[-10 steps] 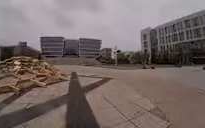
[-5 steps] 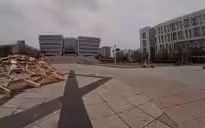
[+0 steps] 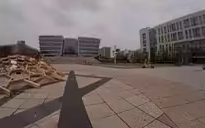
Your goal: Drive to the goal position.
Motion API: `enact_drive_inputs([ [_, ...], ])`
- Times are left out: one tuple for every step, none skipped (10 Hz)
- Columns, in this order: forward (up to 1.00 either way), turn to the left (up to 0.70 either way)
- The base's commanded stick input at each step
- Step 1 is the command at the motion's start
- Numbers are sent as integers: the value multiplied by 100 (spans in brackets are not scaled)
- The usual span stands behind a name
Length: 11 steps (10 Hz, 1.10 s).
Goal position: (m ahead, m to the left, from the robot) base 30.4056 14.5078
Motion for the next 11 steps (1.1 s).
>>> enact_drive_inputs([
  [100, 0],
  [100, 0],
  [100, 0],
  [100, 0],
  [100, 0],
  [100, 0],
  [100, 0],
  [100, 28],
  [100, 40],
  [100, 39],
  [100, 18],
])
